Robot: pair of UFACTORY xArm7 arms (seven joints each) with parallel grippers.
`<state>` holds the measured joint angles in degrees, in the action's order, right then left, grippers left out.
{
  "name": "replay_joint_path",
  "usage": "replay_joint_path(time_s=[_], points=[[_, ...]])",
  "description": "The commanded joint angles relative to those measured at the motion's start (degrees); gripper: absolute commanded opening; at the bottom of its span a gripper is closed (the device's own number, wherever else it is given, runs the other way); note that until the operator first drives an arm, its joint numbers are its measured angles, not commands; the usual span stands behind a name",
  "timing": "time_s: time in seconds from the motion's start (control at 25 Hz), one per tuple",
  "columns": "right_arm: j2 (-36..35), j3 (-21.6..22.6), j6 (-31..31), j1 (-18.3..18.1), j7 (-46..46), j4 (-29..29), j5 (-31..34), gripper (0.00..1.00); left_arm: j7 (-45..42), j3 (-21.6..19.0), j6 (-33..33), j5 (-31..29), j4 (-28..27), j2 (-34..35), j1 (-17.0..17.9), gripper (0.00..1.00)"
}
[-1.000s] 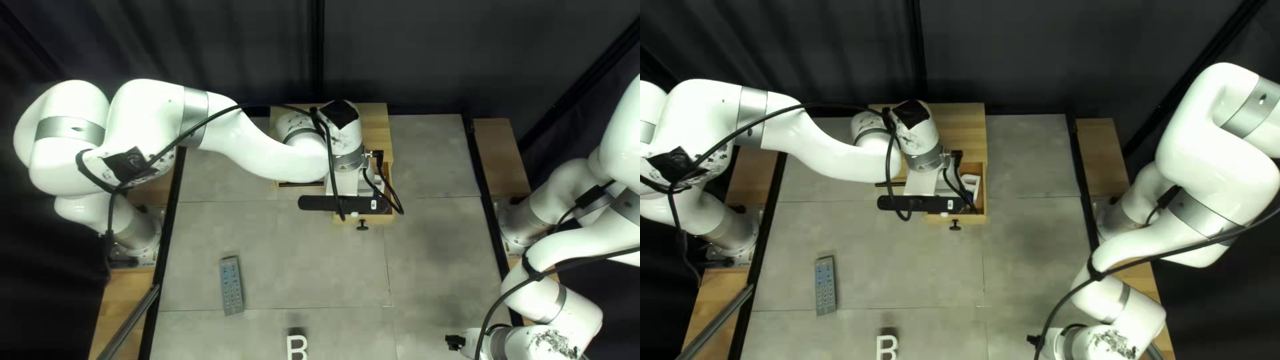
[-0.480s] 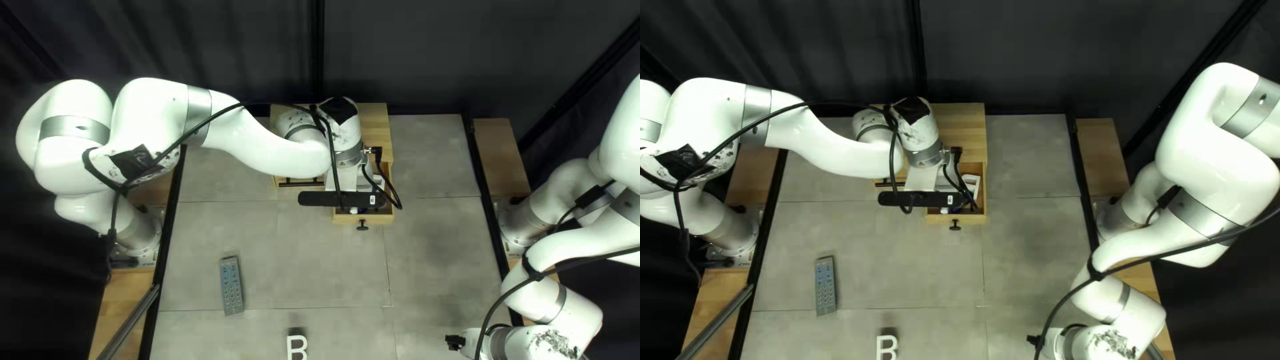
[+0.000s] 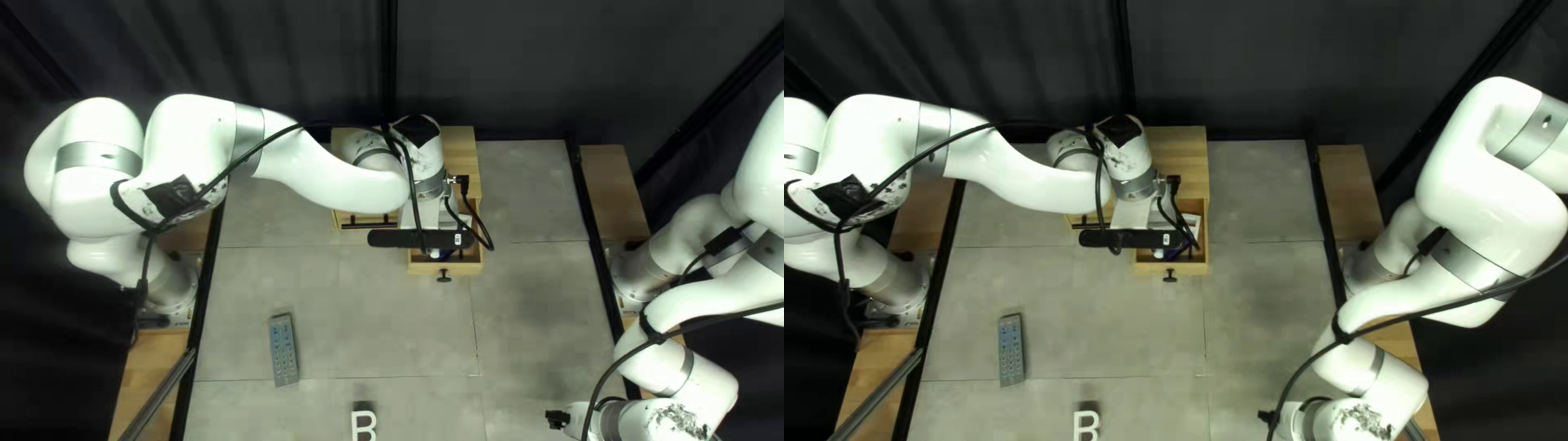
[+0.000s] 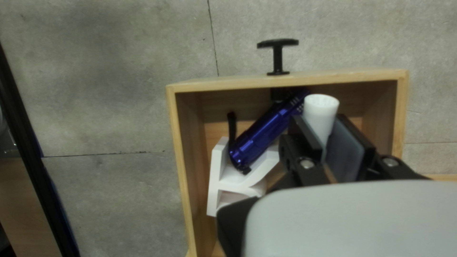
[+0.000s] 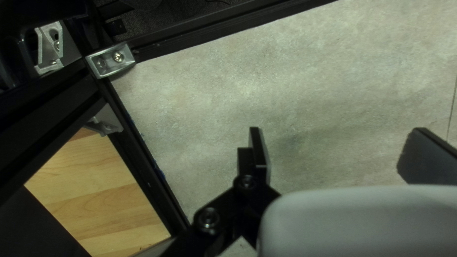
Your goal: Open drawers and place objects into drawer and close
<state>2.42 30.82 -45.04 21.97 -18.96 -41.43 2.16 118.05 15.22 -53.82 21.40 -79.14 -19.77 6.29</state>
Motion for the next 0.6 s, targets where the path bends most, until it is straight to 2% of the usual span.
replay_joint_path(time_s=[0.04, 0.12, 0.24, 0.28, 0.36, 0.6], points=[[0.0, 0.0, 0.0, 0.0, 0.0, 0.0, 0.0, 1.00, 0.2, 0.2, -1.0, -0.2, -1.0, -0.6, -0.3, 0.71], [0.0, 0.0, 0.0, 0.0, 0.0, 0.0, 0.0, 1.00, 0.2, 0.3, -1.4, -0.4, -1.2, -0.6, -0.5, 0.73], [0.0, 0.0, 0.0, 0.0, 0.0, 0.0, 0.0, 1.00, -0.5, 0.5, -1.7, -0.9, -1.5, -0.4, -0.3, 0.84], [0.0, 0.0, 0.0, 0.0, 0.0, 0.0, 0.0, 1.00, -1.1, 0.6, -1.8, -1.4, -1.5, -0.2, 0.0, 0.03], [0.0, 0.0, 0.0, 0.0, 0.0, 0.0, 0.0, 1.00, -2.1, 0.7, -1.9, -2.7, -1.5, 0.4, 0.8, 0.00], [0.0, 0.0, 0.0, 0.0, 0.0, 0.0, 0.0, 1.00, -7.9, 0.7, -3.4, -8.6, -0.3, 3.8, 4.8, 0.00]])
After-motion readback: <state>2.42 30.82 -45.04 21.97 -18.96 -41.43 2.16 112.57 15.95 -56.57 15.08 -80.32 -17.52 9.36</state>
